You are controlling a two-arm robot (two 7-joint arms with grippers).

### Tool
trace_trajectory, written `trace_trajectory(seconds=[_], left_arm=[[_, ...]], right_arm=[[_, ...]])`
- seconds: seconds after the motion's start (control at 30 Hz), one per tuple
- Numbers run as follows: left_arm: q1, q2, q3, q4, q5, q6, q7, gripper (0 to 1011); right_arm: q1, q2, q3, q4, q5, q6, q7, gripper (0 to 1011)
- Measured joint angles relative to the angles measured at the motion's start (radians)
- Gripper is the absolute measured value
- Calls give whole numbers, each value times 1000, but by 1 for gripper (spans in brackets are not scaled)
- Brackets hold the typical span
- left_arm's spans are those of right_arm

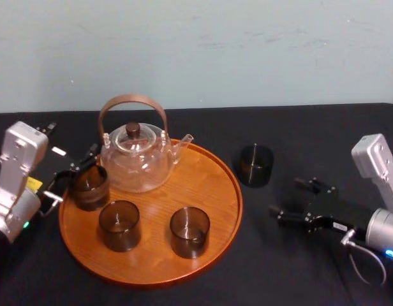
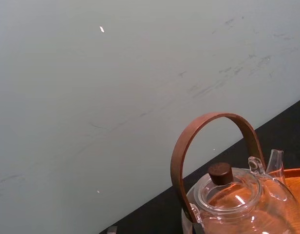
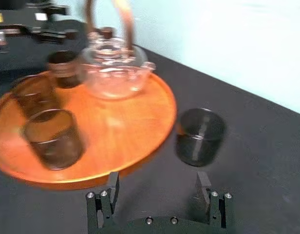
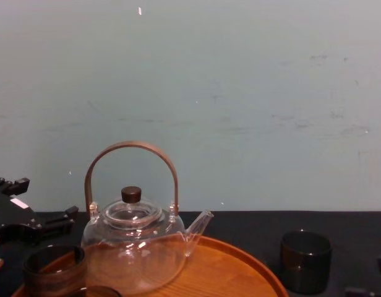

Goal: Pick up the glass from the table and place it on the tray.

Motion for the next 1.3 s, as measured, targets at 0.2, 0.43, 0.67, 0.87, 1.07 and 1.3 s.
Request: trace_trajectory(seconds=[0.2, 0.43, 0.67, 0.87, 1.07, 1.3], left_arm=[[0, 0, 0, 0, 0, 0, 0, 1001], [0, 0, 0, 0, 0, 0, 0, 1002], [0, 0, 0, 0, 0, 0, 0, 1001], [0, 0, 0, 0, 0, 0, 0, 1001], [0, 0, 0, 0, 0, 0, 0, 1001], [0, 0, 0, 0, 0, 0, 0, 1001]], right_arm=[[17, -38, 28, 38, -13, 36, -57, 1002], [49, -76, 36, 80, -40, 62, -79, 1002], [82, -109, 32, 115, -67, 80, -81, 1002], [116, -136, 22, 148, -94, 88, -71, 1002], [150, -166, 13, 186, -122, 94, -66, 1002], [188, -198, 2, 231, -150, 97, -54, 1002]])
